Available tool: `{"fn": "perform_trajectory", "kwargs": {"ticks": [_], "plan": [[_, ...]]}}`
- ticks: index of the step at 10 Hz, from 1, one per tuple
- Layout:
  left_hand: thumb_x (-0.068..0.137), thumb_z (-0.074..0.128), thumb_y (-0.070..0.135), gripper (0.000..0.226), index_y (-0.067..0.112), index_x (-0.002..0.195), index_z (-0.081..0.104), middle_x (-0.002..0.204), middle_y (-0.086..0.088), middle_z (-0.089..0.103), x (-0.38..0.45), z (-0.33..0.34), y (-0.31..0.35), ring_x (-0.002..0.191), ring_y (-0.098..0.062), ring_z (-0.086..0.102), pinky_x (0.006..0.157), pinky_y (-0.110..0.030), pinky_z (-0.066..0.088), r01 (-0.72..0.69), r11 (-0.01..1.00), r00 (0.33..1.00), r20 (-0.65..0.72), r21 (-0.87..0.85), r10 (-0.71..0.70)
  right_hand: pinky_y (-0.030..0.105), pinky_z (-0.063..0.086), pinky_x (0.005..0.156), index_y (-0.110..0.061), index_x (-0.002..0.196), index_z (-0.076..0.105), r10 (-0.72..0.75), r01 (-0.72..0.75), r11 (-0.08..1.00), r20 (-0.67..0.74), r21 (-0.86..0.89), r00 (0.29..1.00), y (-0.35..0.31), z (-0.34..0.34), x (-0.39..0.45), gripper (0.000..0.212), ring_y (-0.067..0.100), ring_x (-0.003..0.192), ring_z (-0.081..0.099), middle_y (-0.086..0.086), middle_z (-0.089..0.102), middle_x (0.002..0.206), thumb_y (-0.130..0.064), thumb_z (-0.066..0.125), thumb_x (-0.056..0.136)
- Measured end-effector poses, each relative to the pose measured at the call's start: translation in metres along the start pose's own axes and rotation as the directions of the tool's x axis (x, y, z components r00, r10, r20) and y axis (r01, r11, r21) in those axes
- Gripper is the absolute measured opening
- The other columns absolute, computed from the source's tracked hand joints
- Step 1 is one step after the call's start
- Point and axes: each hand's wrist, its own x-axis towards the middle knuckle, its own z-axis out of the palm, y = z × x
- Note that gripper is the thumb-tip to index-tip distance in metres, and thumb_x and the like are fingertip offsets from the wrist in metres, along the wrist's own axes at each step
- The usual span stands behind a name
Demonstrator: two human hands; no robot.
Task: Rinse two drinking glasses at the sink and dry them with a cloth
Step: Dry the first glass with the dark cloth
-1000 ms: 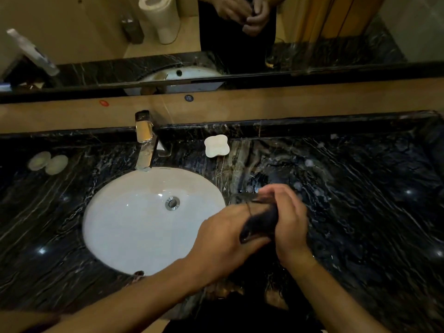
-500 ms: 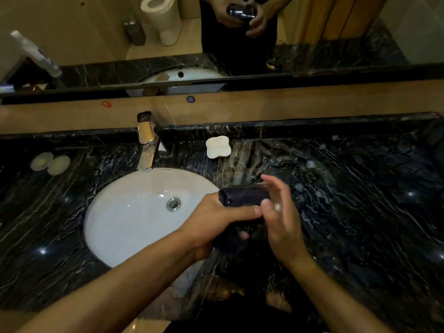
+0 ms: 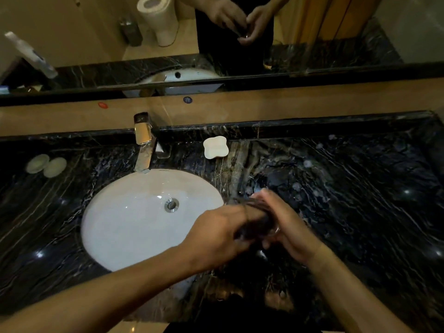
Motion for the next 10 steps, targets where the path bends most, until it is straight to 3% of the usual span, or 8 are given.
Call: {"fn": "perform_trajectory", "kwargs": {"ticks": [1, 2, 4, 5, 6, 7, 8, 10], "plan": [[0.079, 0.078, 0.003, 0.023, 0.013, 0.100, 0.076, 0.082, -0.008, 0.075, 0.017, -0.011, 0.027, 0.065, -0.016, 0.069, 0.052, -0.026, 0.052, 0.549, 0.197, 0.722, 0.343, -0.812, -0.601, 0.025, 0.053, 0.068, -0.031, 0.119, 0.054, -0.468, 0.445, 0.875, -0.096, -0.192, 0.878, 0.015, 0.006, -0.001, 0.034, 0.008, 0.089, 0.066, -0.017, 0.065, 0.105, -0.048, 0.047, 0.090], [0.078, 0.080, 0.003, 0.027, 0.011, 0.103, 0.076, 0.085, -0.008, 0.075, 0.020, -0.013, 0.032, 0.065, -0.017, 0.068, 0.052, -0.027, 0.053, 0.563, 0.160, 0.685, 0.350, -0.811, -0.639, 0.014, 0.047, 0.078, -0.030, 0.114, 0.055, -0.604, 0.540, 0.778, -0.149, -0.321, 0.783, 0.020, 0.005, 0.002, 0.029, 0.004, 0.094, 0.064, -0.019, 0.065, 0.106, -0.043, 0.040, 0.094], [0.087, 0.070, 0.033, 0.045, 0.043, 0.128, 0.055, 0.120, 0.018, 0.067, -0.001, 0.010, 0.018, 0.104, -0.008, 0.066, 0.071, -0.027, 0.056, 0.051, 0.993, 0.995, -0.094, 0.108, -0.041, 0.019, 0.035, 0.037, -0.018, 0.067, 0.068, 0.088, -0.086, 0.996, -0.214, 0.018, 0.973, -0.009, 0.007, 0.010, 0.046, 0.017, 0.045, 0.051, 0.002, 0.058, 0.054, -0.043, 0.046, 0.098], [0.093, 0.048, 0.018, 0.042, 0.019, 0.135, 0.053, 0.129, 0.005, 0.066, -0.011, 0.007, -0.006, 0.098, -0.017, 0.066, 0.038, -0.022, 0.039, -0.435, 0.721, 0.898, 0.201, 0.540, 0.391, 0.014, 0.027, 0.030, -0.020, 0.062, 0.051, 0.404, -0.398, 0.910, 0.031, -0.116, 0.914, -0.020, -0.004, 0.004, 0.047, 0.011, 0.029, 0.039, -0.002, 0.043, 0.043, -0.048, 0.043, 0.099], [0.090, 0.058, 0.023, 0.042, 0.025, 0.132, 0.059, 0.126, 0.009, 0.066, -0.008, 0.010, -0.015, 0.100, -0.013, 0.064, 0.053, -0.024, 0.050, -0.317, 0.846, 0.947, 0.102, 0.429, 0.303, 0.017, 0.029, 0.034, -0.014, 0.084, 0.066, 0.320, -0.307, 0.944, 0.108, -0.120, 0.941, -0.015, -0.007, 0.004, 0.057, 0.016, 0.042, 0.052, 0.002, 0.057, 0.057, -0.064, 0.040, 0.096], [0.084, 0.079, 0.020, 0.034, 0.024, 0.116, 0.070, 0.097, 0.004, 0.076, 0.006, -0.001, 0.010, 0.076, -0.008, 0.069, 0.066, -0.027, 0.056, 0.352, 0.834, 0.925, 0.021, -0.425, -0.380, 0.024, 0.042, 0.043, -0.022, 0.112, 0.062, -0.071, 0.071, 0.995, 0.005, -0.076, 0.997, -0.002, -0.004, 0.004, 0.043, 0.013, 0.068, 0.062, -0.006, 0.068, 0.089, -0.058, 0.043, 0.097], [0.085, 0.074, 0.009, 0.021, 0.012, 0.106, 0.074, 0.088, -0.004, 0.076, 0.022, -0.016, 0.030, 0.074, -0.011, 0.070, 0.048, -0.024, 0.050, 0.535, 0.154, 0.702, 0.336, -0.831, -0.628, 0.012, 0.048, 0.075, -0.022, 0.119, 0.056, -0.531, 0.485, 0.828, -0.114, -0.281, 0.840, 0.010, 0.007, 0.002, 0.027, 0.003, 0.092, 0.065, -0.021, 0.065, 0.105, -0.035, 0.046, 0.098], [0.077, 0.081, 0.028, 0.055, 0.036, 0.128, 0.061, 0.117, 0.013, 0.070, 0.009, -0.001, 0.017, 0.102, -0.007, 0.067, 0.081, -0.030, 0.059, 0.228, 0.973, 0.973, -0.040, -0.045, -0.229, 0.026, 0.047, 0.050, -0.022, 0.076, 0.068, -0.146, 0.171, 0.984, -0.331, 0.049, 0.932, -0.008, 0.015, 0.004, 0.036, 0.016, 0.061, 0.061, -0.001, 0.066, 0.067, -0.040, 0.047, 0.099]]}}
